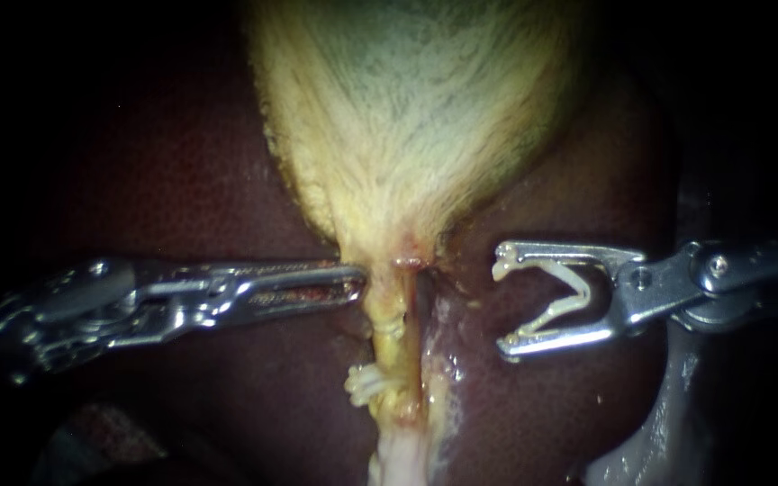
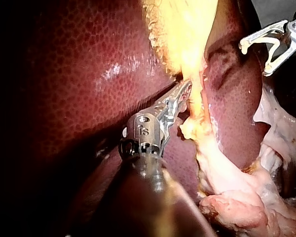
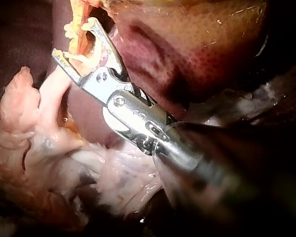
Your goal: Clipping third clip left tube
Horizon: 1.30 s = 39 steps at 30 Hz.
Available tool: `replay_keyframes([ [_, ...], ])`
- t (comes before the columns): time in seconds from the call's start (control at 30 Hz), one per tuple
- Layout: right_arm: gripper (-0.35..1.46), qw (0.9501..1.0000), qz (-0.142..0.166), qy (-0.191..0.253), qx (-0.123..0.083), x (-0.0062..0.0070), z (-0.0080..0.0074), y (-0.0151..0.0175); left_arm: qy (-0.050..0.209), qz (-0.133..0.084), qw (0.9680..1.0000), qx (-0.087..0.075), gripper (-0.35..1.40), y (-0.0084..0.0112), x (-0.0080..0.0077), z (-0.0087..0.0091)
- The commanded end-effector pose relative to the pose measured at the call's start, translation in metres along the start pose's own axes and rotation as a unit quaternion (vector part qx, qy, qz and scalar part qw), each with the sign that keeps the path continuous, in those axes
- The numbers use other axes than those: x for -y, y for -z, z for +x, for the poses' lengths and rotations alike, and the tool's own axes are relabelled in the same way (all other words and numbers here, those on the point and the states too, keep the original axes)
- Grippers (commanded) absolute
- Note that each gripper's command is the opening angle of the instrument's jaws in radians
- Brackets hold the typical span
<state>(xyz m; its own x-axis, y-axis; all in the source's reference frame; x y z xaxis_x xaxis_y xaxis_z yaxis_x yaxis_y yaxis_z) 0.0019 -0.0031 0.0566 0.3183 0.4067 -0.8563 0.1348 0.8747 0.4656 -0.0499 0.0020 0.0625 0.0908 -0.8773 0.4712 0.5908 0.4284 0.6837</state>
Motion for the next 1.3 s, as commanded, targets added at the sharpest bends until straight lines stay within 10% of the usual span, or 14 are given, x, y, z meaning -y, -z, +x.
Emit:
replay_keyframes([
  [0.03,0.60,1.0000,0.000,0.000,0.000,0.0000,0.0000,-0.0002,0.000,0.000,1.0000,0.000,-0.35,0.0002,0.0000,-0.0001],
  [0.6,0.59,0.9858,0.017,-0.167,0.002,-0.0001,-0.0048,-0.0133,0.003,-0.006,1.0000,0.001,-0.35,0.0046,-0.0022,-0.0015],
  [1.0,0.57,0.9826,0.000,-0.185,0.020,-0.0045,-0.0094,-0.0141,0.004,-0.008,1.0000,0.000,-0.35,0.0055,-0.0010,-0.0016],
  [1.3,0.56,0.9825,-0.006,-0.182,0.039,-0.0039,-0.0116,-0.0161,0.005,-0.009,0.9999,0.002,-0.35,0.0058,-0.0003,-0.0018],
])
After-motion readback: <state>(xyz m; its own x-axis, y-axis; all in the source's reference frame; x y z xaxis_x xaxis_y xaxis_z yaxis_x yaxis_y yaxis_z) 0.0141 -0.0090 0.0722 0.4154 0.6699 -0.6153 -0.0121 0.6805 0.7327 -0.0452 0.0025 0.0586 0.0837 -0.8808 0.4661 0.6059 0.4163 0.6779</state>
